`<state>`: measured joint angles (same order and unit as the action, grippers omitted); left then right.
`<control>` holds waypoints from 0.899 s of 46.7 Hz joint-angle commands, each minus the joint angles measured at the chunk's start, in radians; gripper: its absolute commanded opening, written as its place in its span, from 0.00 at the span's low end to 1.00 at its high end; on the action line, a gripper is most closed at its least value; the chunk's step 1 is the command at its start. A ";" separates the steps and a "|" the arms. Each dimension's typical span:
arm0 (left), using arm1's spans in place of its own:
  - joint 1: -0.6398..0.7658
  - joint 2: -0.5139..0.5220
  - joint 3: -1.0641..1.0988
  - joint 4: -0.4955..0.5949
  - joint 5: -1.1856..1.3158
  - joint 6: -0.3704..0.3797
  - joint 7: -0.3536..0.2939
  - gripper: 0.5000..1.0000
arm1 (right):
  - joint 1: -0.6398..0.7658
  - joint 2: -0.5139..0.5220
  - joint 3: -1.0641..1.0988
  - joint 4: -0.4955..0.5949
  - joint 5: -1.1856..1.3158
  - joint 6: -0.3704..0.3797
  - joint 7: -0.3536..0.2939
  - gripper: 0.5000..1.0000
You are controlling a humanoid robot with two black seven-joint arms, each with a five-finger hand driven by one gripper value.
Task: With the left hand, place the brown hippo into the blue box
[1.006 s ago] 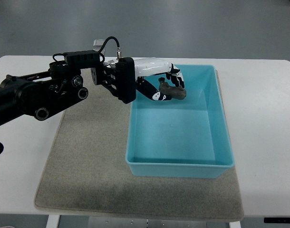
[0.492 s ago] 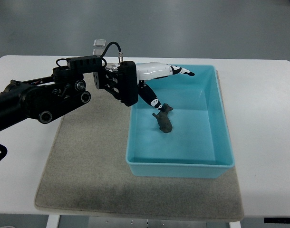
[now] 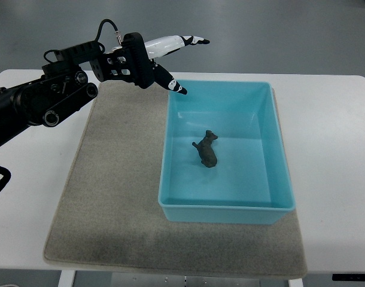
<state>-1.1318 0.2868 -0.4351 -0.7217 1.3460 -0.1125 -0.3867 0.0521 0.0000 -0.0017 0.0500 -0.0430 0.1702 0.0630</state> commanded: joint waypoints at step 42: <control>0.003 -0.034 0.010 0.357 -0.921 0.063 0.103 0.99 | 0.000 0.000 0.000 0.001 0.000 0.000 0.000 0.87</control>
<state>-1.1290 0.2552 -0.4254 -0.3638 0.4943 -0.0484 -0.3203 0.0522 0.0000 -0.0015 0.0496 -0.0430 0.1702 0.0629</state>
